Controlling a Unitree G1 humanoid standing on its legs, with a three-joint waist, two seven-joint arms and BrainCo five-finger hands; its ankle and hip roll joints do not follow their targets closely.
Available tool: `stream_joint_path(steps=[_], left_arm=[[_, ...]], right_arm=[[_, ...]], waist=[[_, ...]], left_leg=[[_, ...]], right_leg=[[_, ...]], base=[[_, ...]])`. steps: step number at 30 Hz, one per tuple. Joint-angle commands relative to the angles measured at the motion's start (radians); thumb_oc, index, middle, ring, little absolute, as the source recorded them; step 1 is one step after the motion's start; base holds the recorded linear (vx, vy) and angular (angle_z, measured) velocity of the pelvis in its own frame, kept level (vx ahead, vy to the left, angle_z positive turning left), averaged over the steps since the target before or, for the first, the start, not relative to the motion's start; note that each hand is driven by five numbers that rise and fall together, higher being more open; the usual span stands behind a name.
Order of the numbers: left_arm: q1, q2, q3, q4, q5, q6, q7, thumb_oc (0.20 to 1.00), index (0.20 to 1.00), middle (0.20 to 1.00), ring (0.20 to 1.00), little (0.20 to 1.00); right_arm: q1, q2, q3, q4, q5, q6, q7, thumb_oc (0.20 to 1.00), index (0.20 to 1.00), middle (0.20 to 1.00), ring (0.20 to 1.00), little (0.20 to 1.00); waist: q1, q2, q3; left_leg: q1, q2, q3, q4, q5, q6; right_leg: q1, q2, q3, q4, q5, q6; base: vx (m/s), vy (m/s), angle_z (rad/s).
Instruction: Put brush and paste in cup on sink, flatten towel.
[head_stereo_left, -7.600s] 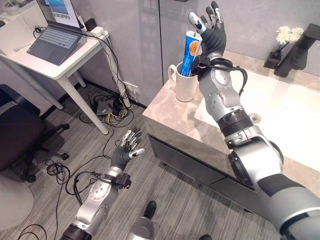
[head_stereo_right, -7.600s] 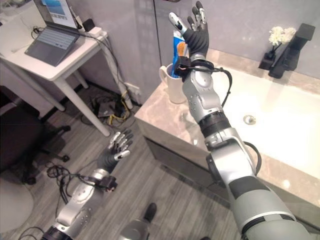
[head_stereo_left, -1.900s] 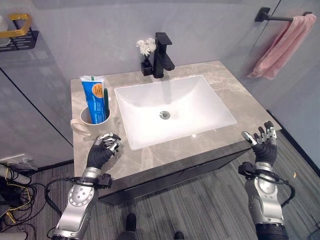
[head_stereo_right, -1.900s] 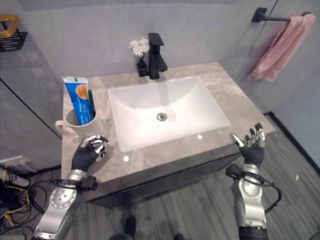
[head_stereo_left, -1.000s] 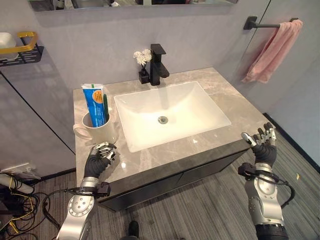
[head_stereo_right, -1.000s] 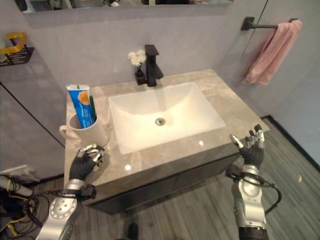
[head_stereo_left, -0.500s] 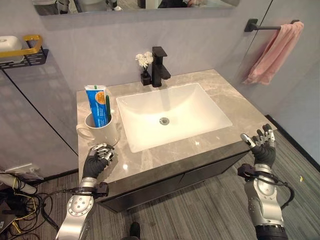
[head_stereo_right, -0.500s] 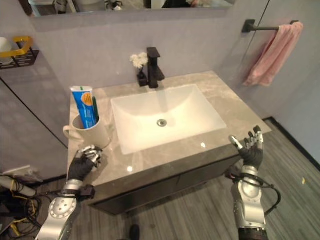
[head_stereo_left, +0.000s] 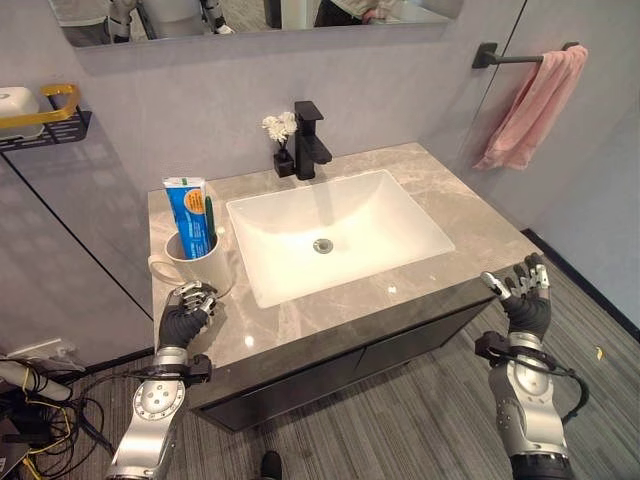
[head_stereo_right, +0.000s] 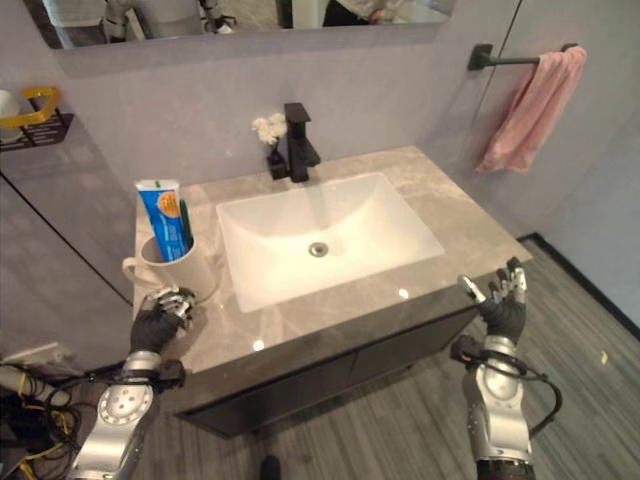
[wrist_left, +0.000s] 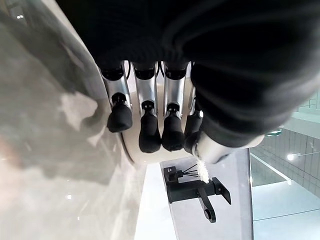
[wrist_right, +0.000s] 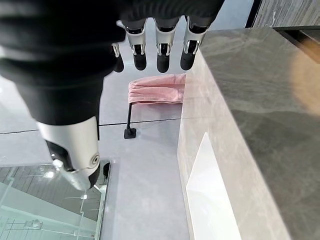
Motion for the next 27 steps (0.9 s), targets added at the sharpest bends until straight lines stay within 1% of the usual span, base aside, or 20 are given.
stream_joint_path(steps=[1,18,27], left_arm=[[-0.097,0.042,0.034,0.04,0.004,-0.034,0.008,0.2,0.2,0.2,0.2,0.2],[-0.11,0.036,0.008,0.069,-0.019,-0.023,-0.006,0.2,0.2,0.2,0.2,0.2],[-0.129,0.022,-0.014,0.099,-0.043,-0.008,-0.017,0.2,0.2,0.2,0.2,0.2]], right_arm=[[-0.065,-0.014,-0.031,-0.016,0.002,-0.039,0.015,1.0,1.0,1.0,1.0,1.0],[-0.069,-0.018,-0.024,-0.012,0.014,-0.035,0.022,1.0,1.0,1.0,1.0,1.0],[-0.063,-0.015,-0.018,-0.014,0.014,-0.029,0.022,1.0,1.0,1.0,1.0,1.0]], waist=[[-0.003,-0.015,0.007],[-0.011,-0.013,0.006],[-0.022,-0.008,0.006]], left_leg=[[0.084,0.032,-0.024,0.027,-0.208,-0.013],[0.084,0.035,-0.019,0.025,-0.211,-0.013],[0.088,0.035,-0.015,0.023,-0.212,-0.014]], right_leg=[[-0.029,-0.022,-0.097,0.026,-0.043,0.038],[-0.038,-0.021,-0.091,0.028,-0.046,0.038],[-0.04,-0.019,-0.087,0.03,-0.048,0.038]], base=[[0.0,0.0,0.0],[0.0,0.0,0.0],[0.0,0.0,0.0]])
